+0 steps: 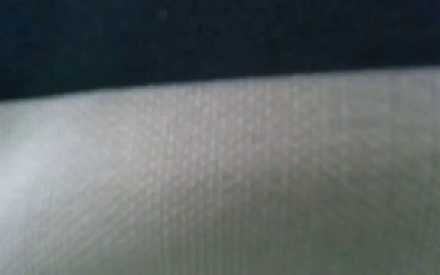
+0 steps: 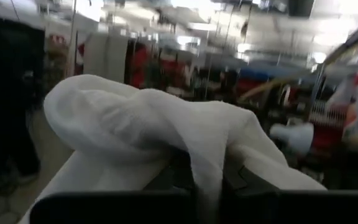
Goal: Sort clothes
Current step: Put the white shirt into the transparent laundry bin
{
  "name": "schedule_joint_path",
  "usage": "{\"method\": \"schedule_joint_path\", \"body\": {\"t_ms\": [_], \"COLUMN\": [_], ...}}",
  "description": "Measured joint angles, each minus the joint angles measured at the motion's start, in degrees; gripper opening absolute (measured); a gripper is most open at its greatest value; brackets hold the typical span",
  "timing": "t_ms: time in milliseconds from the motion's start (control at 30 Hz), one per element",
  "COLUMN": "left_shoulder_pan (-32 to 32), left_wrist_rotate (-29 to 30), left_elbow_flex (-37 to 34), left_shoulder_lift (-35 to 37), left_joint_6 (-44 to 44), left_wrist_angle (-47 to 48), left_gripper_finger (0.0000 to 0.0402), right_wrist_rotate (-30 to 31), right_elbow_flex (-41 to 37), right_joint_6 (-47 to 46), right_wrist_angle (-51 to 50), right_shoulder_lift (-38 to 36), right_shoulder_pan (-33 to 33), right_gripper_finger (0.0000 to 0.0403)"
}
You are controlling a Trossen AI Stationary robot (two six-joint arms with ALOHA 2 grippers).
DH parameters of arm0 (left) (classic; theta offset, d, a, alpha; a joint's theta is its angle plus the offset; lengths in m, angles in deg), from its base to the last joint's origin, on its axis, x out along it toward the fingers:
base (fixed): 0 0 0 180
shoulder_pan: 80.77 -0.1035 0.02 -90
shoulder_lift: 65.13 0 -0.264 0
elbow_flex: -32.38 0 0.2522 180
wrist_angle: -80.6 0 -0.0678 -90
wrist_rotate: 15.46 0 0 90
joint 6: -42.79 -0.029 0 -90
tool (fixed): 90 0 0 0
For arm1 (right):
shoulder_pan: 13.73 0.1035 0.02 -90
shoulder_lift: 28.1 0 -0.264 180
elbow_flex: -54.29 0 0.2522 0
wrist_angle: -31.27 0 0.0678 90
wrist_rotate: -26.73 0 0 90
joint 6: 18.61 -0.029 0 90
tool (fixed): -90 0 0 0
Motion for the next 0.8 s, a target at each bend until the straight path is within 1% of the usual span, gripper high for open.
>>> {"method": "schedule_joint_path", "body": {"t_ms": [300,467,800], "left_shoulder_pan": [-0.3,-0.4,-0.7], "left_wrist_rotate": [-3.9,-7.5,-7.7], "left_elbow_flex": [0.0,0.0,0.0], "left_shoulder_lift": [-0.3,-0.3,-2.4], "left_joint_6": [-3.3,-8.7,-17.6], "left_wrist_angle": [15.8,25.6,47.5], "left_gripper_finger": [0.0,0.0,0.0], "right_wrist_rotate": [0.5,0.5,0.6], "right_elbow_flex": [0.0,0.0,0.0], "right_joint_6": [-0.1,0.0,-1.0], "right_wrist_angle": [-0.4,-0.5,-1.0], "right_shoulder_lift": [-0.1,-0.1,0.0], "right_shoulder_pan": [0.0,0.0,0.0], "right_gripper_finger": [0.0013,0.0013,0.0013]}}
